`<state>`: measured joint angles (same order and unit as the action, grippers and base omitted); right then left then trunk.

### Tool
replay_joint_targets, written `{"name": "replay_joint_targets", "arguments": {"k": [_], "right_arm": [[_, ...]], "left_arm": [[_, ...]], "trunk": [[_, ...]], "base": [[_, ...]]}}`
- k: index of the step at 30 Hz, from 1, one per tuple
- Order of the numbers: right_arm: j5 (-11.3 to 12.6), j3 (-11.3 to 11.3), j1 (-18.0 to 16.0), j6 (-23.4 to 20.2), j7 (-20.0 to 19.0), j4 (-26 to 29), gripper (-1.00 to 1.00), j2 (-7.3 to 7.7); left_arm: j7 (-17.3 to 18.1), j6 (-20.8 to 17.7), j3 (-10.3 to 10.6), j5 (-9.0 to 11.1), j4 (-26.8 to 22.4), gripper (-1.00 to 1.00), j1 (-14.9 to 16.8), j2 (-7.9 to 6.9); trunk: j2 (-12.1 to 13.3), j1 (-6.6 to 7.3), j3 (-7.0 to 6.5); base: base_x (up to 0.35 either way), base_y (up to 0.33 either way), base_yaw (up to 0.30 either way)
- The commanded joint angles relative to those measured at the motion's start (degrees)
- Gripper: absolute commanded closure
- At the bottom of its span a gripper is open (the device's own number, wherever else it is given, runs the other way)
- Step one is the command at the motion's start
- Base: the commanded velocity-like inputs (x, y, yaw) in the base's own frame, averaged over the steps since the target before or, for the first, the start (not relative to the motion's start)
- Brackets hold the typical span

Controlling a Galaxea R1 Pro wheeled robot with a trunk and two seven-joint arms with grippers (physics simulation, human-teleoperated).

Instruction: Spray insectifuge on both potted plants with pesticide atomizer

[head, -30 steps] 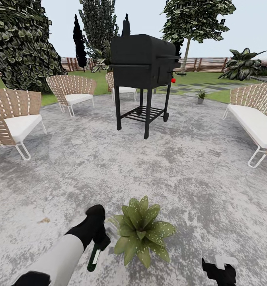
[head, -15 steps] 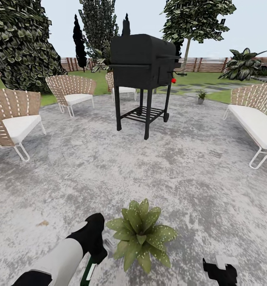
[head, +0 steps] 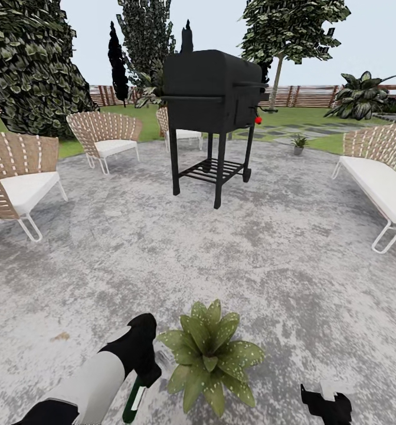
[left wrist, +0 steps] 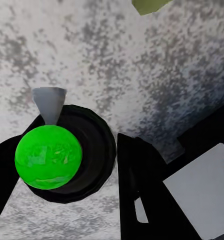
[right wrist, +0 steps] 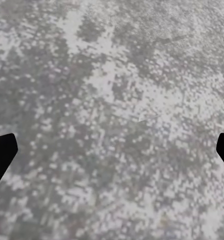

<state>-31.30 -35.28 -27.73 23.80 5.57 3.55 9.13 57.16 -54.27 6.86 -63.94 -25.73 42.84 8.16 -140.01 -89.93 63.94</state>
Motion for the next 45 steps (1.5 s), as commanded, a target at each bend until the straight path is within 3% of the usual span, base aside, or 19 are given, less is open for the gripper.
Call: {"name": "replay_joint_targets", "arguments": {"k": [1,5,8,9,17,25,27,29,33,37,40,41,43,45], "right_arm": [[-0.6,-0.3,0.0,0.2,0.3,-0.1,-1.00,0.01],[-0.6,-0.3,0.0,0.2,0.3,-0.1,-1.00,-0.04],[-0.6,-0.3,0.0,0.2,0.3,-0.1,-1.00,-0.07],[-0.6,-0.3,0.0,0.2,0.3,-0.1,-1.00,-0.07],[-0.6,-0.2,-0.1,0.2,0.3,-0.1,-1.00,-0.08],[-0.6,-0.3,-0.1,0.2,0.3,-0.2,-1.00,-0.16],[-0.6,-0.3,-0.1,0.2,0.3,-0.2,-1.00,-0.16],[-0.6,-0.3,-0.1,0.2,0.3,-0.2,-1.00,-0.10],[-0.6,-0.3,-0.1,0.2,0.3,-0.1,-1.00,-0.08],[-0.6,-0.3,-0.1,0.2,0.4,-0.1,-1.00,-0.08],[-0.6,-0.3,-0.1,0.2,0.4,-0.1,-1.00,-0.08],[-0.6,-0.3,-0.1,0.2,0.4,-0.1,-1.00,-0.08],[-0.6,-0.3,-0.1,0.2,0.3,-0.1,-1.00,-0.08],[-0.6,-0.3,-0.1,0.2,0.4,-0.1,-1.00,-0.08]], "left_arm": [[0.6,-0.2,0.1,-0.5,-0.9,1.00,0.0,0.00],[0.8,-0.1,0.3,-0.6,-3.1,1.00,-0.4,-1.01],[0.9,0.1,0.3,-0.5,-2.8,1.00,-0.7,-4.59],[0.8,0.2,0.2,-0.5,-2.5,1.00,-0.9,-5.04],[0.5,0.1,0.3,0.0,-2.3,1.00,-6.0,-3.04],[1.5,0.0,0.3,1.6,-4.3,1.00,-5.6,-1.85],[2.2,0.0,0.3,1.7,-7.2,1.00,-5.2,-2.05],[5.4,0.5,0.5,1.2,-10.1,1.00,-4.9,-2.81],[5.7,4.1,0.6,0.8,-9.3,1.00,-6.5,-5.08],[5.6,4.8,0.5,1.0,-8.9,1.00,-8.9,-5.99],[5.5,4.8,0.4,1.1,-9.1,1.00,-9.1,-5.24],[5.5,4.8,0.4,1.1,-9.3,1.00,-9.1,-4.47],[5.4,4.8,0.5,1.0,-9.9,1.00,-8.6,-1.00],[5.7,4.6,0.5,1.0,-10.0,1.00,-7.9,-0.04]], "trunk": [[0.0,0.01,0.05],[0.0,0.01,0.05],[0.0,0.01,0.05],[0.0,0.01,0.05],[0.0,0.01,0.05],[0.0,0.01,0.05],[0.0,0.01,0.05],[0.0,0.01,0.05],[0.0,0.01,0.05],[0.0,0.01,0.05],[0.0,0.01,0.05],[0.0,0.01,0.05],[0.0,0.01,0.05],[0.0,0.01,0.05]], "base": [[0.004,0.000,0.000],[0.001,0.000,0.000],[0.000,0.000,0.000],[0.000,0.000,0.000],[0.000,0.000,0.000],[0.000,0.000,0.000],[0.000,0.000,0.000],[0.000,0.000,0.000],[0.000,0.000,0.000],[0.000,0.000,0.000],[0.000,0.000,0.000],[0.000,0.000,0.000],[0.000,0.000,0.000],[0.000,0.000,0.000]]}}
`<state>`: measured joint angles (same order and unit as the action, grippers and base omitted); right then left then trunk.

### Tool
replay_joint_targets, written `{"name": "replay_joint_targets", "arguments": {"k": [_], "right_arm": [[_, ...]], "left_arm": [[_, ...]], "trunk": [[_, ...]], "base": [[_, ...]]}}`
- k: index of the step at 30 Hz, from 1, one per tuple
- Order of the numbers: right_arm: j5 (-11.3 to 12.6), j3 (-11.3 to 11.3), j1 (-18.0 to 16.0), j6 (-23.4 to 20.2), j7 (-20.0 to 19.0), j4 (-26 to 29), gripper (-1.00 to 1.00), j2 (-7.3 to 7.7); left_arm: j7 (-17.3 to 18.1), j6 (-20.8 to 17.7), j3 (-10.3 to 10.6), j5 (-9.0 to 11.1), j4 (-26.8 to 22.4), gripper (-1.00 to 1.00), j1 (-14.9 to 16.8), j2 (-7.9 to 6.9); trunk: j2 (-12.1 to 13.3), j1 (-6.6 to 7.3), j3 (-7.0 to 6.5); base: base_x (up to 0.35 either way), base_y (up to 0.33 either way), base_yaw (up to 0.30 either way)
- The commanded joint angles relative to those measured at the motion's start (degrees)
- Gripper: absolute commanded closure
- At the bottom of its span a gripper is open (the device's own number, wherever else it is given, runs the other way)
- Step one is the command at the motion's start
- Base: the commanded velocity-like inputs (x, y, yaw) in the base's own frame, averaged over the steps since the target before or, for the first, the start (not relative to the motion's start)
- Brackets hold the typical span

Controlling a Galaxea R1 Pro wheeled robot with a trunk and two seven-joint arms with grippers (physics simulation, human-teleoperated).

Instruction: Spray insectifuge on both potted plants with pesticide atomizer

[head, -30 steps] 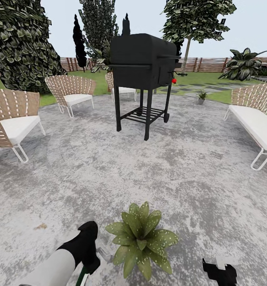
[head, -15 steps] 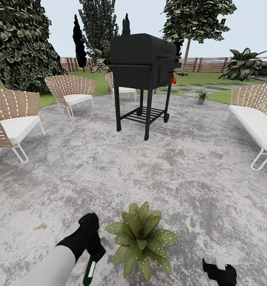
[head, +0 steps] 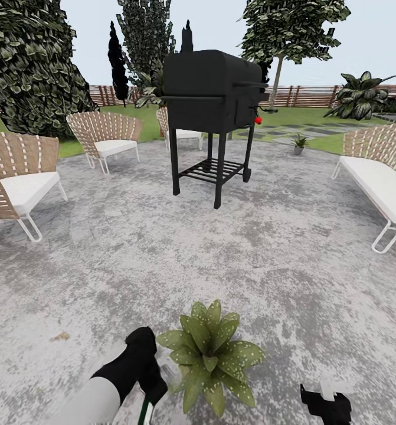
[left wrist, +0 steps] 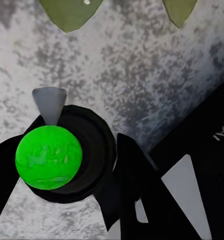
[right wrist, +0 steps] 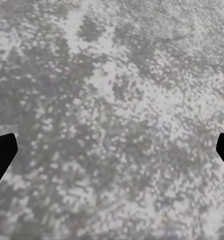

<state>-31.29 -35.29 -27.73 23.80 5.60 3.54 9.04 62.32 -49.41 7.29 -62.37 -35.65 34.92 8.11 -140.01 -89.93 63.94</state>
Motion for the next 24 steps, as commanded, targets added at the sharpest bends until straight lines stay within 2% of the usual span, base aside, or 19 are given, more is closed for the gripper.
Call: {"name": "replay_joint_targets", "arguments": {"k": [1,3,5,8,11,13,15,17,18,19,22,23,24], "right_arm": [[-0.6,-0.3,-0.1,0.2,0.3,-0.1,-1.00,0.01],[-0.6,-0.3,-0.1,0.2,0.3,-0.1,-1.00,0.01],[-0.6,-0.3,-0.1,0.2,0.3,-0.1,-1.00,0.01],[-0.6,-0.3,-0.1,0.2,0.3,-0.1,-1.00,0.01],[-0.6,-0.3,0.0,0.2,0.3,-0.1,-1.00,0.01],[-0.6,-0.3,-0.1,0.2,0.3,-0.1,-1.00,0.01],[-0.6,-0.3,-0.1,0.2,0.3,-0.1,-1.00,0.01],[-0.6,-0.3,0.0,0.2,0.3,-0.1,-1.00,0.01],[-0.6,-0.3,0.0,0.2,0.3,-0.1,-1.00,0.01],[-0.6,-0.3,0.0,0.2,0.3,-0.1,-1.00,0.01],[-0.6,-0.3,0.0,0.2,0.3,-0.1,-1.00,0.01],[-0.6,-0.3,-0.1,0.2,0.3,-0.1,-1.00,0.01],[-0.6,-0.3,-0.1,0.2,0.3,-0.1,-1.00,0.01]], "left_arm": [[0.7,-0.4,0.0,-0.6,-0.1,1.00,0.5,0.06],[0.8,-0.5,-0.2,-0.6,-0.1,1.00,2.1,-0.42],[0.9,-0.3,-0.3,-0.4,0.0,1.00,2.1,-2.45],[0.9,0.0,0.0,-0.6,0.6,1.00,1.6,-3.93],[0.5,0.0,0.2,-0.6,0.9,1.00,-0.5,-3.52],[0.6,0.0,1.5,-0.6,0.5,1.00,-1.2,-2.36],[0.8,-0.4,2.7,-0.5,-0.5,1.00,-0.7,-0.99],[1.0,-0.9,2.9,-0.4,-3.3,1.00,0.0,-0.71],[2.0,-1.0,3.0,-0.5,-5.5,1.00,0.6,-0.65],[4.5,-1.0,3.1,-0.8,-7.2,1.00,1.9,-0.63],[9.5,-1.4,3.2,-1.6,-8.4,1.00,5.6,-0.71],[10.4,-1.5,3.2,-3.5,-8.4,1.00,6.7,-0.90],[10.7,-1.6,3.2,-4.4,-8.2,1.00,6.9,-1.03]], "trunk": [[0.0,0.01,0.05],[0.0,0.01,0.05],[0.0,0.01,0.05],[0.0,0.01,0.05],[0.0,0.01,0.05],[0.0,0.01,0.05],[0.0,0.01,0.05],[0.0,0.01,0.05],[0.0,0.01,0.05],[0.0,0.01,0.05],[0.0,0.01,0.05],[0.0,0.01,0.05],[0.0,0.01,0.05]], "base": [[0.000,0.000,0.000],[0.000,0.000,0.000],[0.000,0.000,0.000],[0.000,0.000,0.000],[0.000,0.000,0.000],[0.000,0.000,0.000],[0.000,0.000,0.000],[0.000,0.000,0.000],[0.000,0.000,0.000],[0.000,0.000,0.000],[0.000,0.000,0.000],[0.000,0.000,0.000],[0.000,0.000,0.000]]}}
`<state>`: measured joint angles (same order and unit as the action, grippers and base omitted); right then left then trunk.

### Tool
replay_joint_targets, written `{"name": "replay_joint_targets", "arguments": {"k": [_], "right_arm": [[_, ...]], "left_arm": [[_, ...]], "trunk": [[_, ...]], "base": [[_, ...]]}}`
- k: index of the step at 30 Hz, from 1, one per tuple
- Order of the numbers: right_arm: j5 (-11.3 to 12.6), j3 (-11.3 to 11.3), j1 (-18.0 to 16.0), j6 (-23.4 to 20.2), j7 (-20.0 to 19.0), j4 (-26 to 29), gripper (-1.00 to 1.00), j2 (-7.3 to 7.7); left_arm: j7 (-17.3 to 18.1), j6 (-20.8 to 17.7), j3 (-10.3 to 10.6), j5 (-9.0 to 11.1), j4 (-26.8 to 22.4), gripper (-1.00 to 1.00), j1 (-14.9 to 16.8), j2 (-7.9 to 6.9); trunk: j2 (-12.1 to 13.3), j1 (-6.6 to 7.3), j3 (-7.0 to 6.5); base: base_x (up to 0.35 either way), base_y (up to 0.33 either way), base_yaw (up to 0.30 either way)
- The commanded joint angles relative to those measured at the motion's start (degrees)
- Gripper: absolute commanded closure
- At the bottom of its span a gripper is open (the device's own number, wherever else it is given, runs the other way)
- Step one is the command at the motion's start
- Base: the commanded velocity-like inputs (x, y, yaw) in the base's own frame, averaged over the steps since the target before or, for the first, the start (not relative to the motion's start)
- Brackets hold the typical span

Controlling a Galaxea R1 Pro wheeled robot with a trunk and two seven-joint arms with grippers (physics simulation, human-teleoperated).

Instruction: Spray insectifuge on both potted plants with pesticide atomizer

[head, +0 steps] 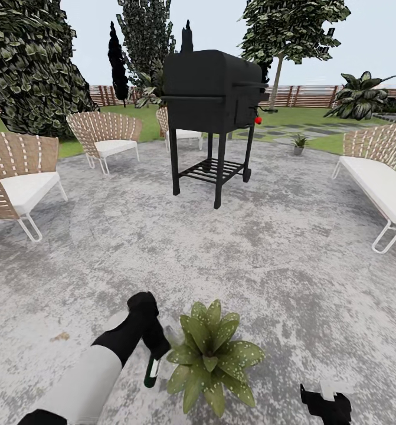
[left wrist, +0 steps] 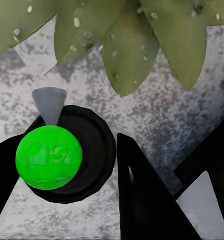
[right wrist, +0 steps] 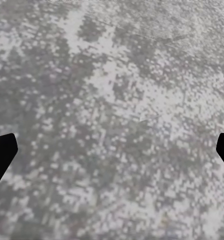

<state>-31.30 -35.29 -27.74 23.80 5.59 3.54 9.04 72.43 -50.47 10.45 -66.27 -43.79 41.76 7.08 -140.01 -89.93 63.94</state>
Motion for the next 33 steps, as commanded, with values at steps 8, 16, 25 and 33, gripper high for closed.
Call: {"name": "replay_joint_targets", "arguments": {"k": [8,16,25,33], "right_arm": [[-0.6,-0.3,0.0,0.2,0.3,-0.1,-1.00,0.01],[-0.6,-0.3,0.0,0.2,0.3,-0.1,-1.00,0.01],[-0.6,-0.3,-0.1,0.2,0.4,0.0,-1.00,0.01],[-0.6,-0.3,0.0,0.2,0.4,0.0,-1.00,-0.16]], "left_arm": [[0.8,-0.5,3.5,-3.9,0.5,1.00,-1.0,-0.03],[1.4,-0.5,7.3,-3.3,0.6,1.00,-1.8,-1.39],[1.3,-0.4,7.0,-3.3,0.0,1.00,-5.1,-2.12],[1.2,-0.4,7.1,-3.3,-0.3,1.00,-5.1,-1.87]], "trunk": [[0.0,0.01,0.05],[0.0,0.01,0.05],[0.0,0.01,0.05],[0.0,0.01,0.05]], "base": [[0.000,0.000,0.000],[0.000,0.000,0.000],[-0.016,-0.038,0.000],[-0.251,-0.134,0.147]]}}
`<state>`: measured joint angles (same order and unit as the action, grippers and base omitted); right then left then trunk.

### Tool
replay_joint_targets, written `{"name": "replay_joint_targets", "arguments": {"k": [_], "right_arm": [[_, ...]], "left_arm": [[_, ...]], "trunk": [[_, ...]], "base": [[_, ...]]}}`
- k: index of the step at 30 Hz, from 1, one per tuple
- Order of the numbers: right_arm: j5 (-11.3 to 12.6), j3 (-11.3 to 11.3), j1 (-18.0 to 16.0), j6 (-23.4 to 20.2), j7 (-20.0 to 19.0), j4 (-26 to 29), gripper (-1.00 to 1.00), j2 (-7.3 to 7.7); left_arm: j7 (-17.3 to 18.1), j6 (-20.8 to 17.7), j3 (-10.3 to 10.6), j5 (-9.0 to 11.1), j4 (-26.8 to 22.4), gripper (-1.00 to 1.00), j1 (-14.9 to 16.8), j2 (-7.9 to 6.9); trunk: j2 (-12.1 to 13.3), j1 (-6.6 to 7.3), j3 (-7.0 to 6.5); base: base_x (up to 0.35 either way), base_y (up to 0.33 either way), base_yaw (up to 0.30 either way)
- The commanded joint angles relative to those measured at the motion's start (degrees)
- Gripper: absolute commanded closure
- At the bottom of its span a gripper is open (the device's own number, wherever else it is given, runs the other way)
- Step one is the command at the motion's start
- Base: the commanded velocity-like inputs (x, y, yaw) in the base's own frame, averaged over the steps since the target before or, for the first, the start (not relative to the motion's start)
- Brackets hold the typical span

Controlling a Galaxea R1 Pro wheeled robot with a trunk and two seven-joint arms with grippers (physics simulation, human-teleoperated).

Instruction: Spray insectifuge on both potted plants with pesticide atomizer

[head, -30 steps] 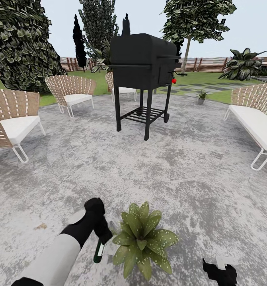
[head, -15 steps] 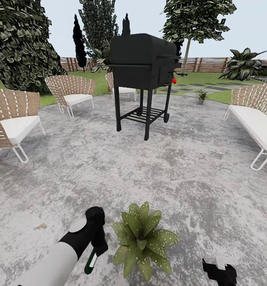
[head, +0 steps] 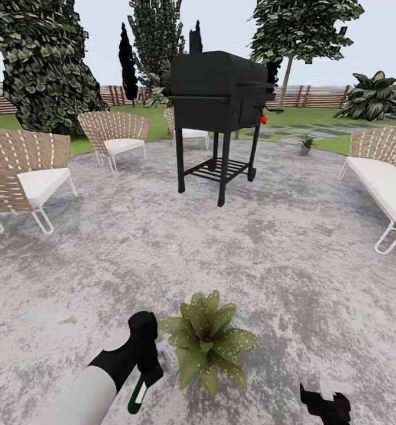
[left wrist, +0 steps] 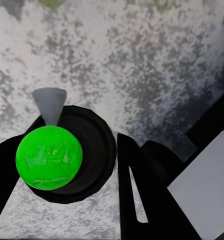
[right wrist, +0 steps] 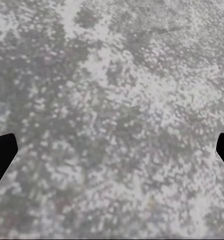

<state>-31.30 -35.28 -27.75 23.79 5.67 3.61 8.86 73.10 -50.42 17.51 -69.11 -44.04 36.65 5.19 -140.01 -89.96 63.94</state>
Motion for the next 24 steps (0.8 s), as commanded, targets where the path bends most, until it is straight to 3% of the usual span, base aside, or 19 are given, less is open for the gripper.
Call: {"name": "replay_joint_targets", "arguments": {"k": [1,5,7,9,12,18,20,24], "right_arm": [[-0.6,-0.3,0.0,0.2,0.3,-0.1,-1.00,0.02],[-0.6,-0.3,0.0,0.2,0.3,-0.1,-1.00,0.01],[-0.6,-0.3,0.0,0.2,0.3,-0.1,-1.00,0.01],[-0.6,-0.3,-0.1,0.2,0.3,-0.1,-1.00,0.01],[-0.6,-0.3,0.0,0.2,0.3,-0.1,-1.00,0.01],[-0.6,-0.3,0.0,0.2,0.3,-0.1,-1.00,0.02],[-0.6,-0.3,-0.1,0.2,0.3,-0.1,-1.00,0.01],[-0.6,-0.3,0.0,0.2,0.3,-0.2,-1.00,0.01]], "left_arm": [[0.6,-0.5,0.0,-0.5,-0.1,1.00,0.1,0.00],[0.4,-0.5,0.1,-0.4,0.6,1.00,0.0,0.10],[0.3,-0.5,0.2,-0.4,0.7,1.00,0.0,2.28],[0.3,-0.5,0.2,-0.3,0.8,1.00,0.0,3.56],[0.2,-0.5,0.2,-0.4,1.0,1.00,-0.2,2.98],[-0.8,-0.4,-0.2,-0.5,3.5,1.00,-1.9,-1.11],[-2.1,-0.4,-0.4,-0.6,3.5,1.00,-1.9,-1.14],[-4.1,-0.4,-0.2,-0.6,2.1,1.00,-1.3,1.44]], "trunk": [[0.0,0.05,0.05],[0.0,0.05,0.05],[0.0,0.05,0.05],[0.0,0.05,0.05],[0.0,0.05,0.05],[0.0,0.05,0.05],[0.0,0.05,0.05],[0.0,0.05,0.05]], "base": [[-0.274,-0.007,0.132],[-0.056,-0.001,0.026],[-0.003,0.000,0.001],[0.000,0.000,0.000],[0.000,0.000,0.000],[0.000,0.000,0.000],[0.000,0.000,0.000],[0.000,0.000,0.000]]}}
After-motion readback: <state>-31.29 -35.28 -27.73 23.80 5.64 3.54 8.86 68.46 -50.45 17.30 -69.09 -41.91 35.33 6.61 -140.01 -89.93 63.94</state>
